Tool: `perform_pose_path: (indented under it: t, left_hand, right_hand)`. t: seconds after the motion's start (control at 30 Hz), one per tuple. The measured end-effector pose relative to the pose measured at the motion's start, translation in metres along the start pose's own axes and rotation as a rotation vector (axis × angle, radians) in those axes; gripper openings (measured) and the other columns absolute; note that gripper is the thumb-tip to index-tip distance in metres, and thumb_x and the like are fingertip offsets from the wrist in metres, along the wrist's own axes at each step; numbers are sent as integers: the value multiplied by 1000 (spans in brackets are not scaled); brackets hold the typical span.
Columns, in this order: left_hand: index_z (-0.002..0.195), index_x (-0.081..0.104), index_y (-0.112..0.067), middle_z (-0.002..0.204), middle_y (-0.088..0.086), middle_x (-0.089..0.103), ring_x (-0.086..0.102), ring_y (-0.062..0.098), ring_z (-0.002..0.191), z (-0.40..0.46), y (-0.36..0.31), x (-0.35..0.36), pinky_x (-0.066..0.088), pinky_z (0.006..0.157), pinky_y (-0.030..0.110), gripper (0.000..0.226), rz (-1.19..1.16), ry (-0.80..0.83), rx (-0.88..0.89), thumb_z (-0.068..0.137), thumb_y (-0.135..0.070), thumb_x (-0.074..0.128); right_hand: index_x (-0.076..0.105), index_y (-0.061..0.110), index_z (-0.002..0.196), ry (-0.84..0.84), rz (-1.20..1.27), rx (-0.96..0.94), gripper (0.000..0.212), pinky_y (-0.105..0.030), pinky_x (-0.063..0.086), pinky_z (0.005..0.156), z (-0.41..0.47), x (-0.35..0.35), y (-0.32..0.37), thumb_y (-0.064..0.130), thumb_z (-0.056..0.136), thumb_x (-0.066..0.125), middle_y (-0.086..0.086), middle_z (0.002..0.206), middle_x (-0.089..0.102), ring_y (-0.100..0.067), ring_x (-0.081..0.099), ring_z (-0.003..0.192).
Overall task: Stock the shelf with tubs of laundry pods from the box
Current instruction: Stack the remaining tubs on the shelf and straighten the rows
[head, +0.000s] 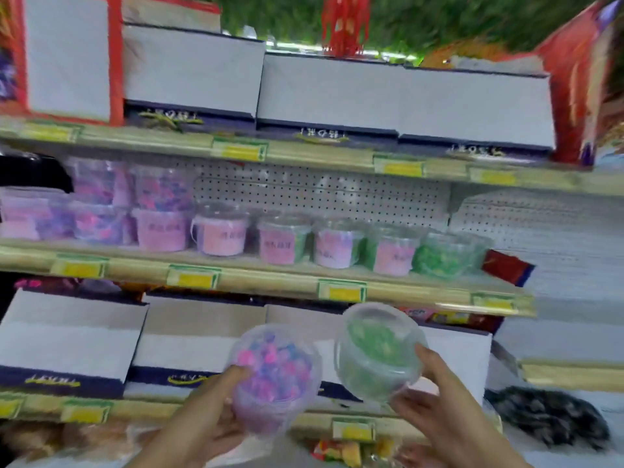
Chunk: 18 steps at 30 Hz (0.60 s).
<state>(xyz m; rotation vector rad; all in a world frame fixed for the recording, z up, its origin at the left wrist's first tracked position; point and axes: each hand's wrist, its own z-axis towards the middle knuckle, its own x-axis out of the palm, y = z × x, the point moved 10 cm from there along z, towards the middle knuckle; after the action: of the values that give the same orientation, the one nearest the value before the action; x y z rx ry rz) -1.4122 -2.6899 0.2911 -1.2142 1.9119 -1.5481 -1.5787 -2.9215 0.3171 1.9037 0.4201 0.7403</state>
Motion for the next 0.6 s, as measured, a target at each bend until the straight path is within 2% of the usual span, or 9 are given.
perform_pose_path:
  t: [0.07,0.17,0.23,0.3,0.33,0.4,0.47,0.5,0.6]
  left_hand:
    - [99,59,-8,94,27,65,62,38,88,-11,-23,10,51,81,43,74,7,-8,42,34,-41,75]
    - [94,55,-12,94,24,62,60,37,89,-17,-51,20,51,75,40,79,37,-28,83,25,-46,74]
    - [104,52,-11,96,25,59,59,39,93,-19,-65,27,49,79,41,70,42,-17,109,49,-44,80]
    - [114,48,-13,97,25,58,59,39,96,-17,-76,28,47,87,42,52,36,-9,137,75,-39,71]
    - [116,48,-14,96,26,59,60,39,96,-17,-81,28,47,87,42,46,36,-13,153,81,-38,65]
    - [116,49,-15,96,27,61,61,38,94,-16,-93,28,48,85,41,50,52,-52,172,77,-38,69]
    - [114,51,-15,93,26,62,62,38,93,-13,-104,29,49,82,40,59,72,-92,171,65,-37,76]
    - [112,52,-16,91,25,62,62,37,92,-14,-109,28,49,82,40,56,75,-110,180,66,-36,76]
    - [96,56,-16,83,20,59,60,36,86,-12,-118,21,48,87,41,24,73,-178,192,83,-35,63]
  right_hand:
    - [59,11,97,28,-10,-57,35,-45,50,87,-6,4,29,43,85,61,-22,97,62,-36,61,94]
    - [58,12,97,68,0,-134,30,-44,49,87,-7,11,65,40,86,60,-17,100,59,-37,60,98]
    - [58,11,98,100,0,-170,31,-43,49,88,-1,19,86,40,85,61,-13,103,58,-36,59,99]
    - [57,9,105,133,-17,-175,39,-42,50,86,8,33,105,41,83,63,-15,108,58,-34,60,101]
    - [57,8,106,148,-21,-176,42,-42,51,86,14,41,114,42,83,64,-15,111,58,-33,60,102]
    - [57,10,109,171,-2,-180,44,-42,54,83,26,59,133,43,82,65,-13,116,57,-32,60,100]
    - [55,12,112,184,35,-172,46,-41,56,77,39,78,150,45,81,65,-12,121,54,-30,60,97]
    - [54,14,111,178,38,-173,43,-41,56,77,45,87,159,45,83,64,-10,123,52,-30,59,97]
    - [51,18,110,144,11,-182,36,-40,52,84,60,108,179,43,86,60,-7,115,50,-32,53,104]
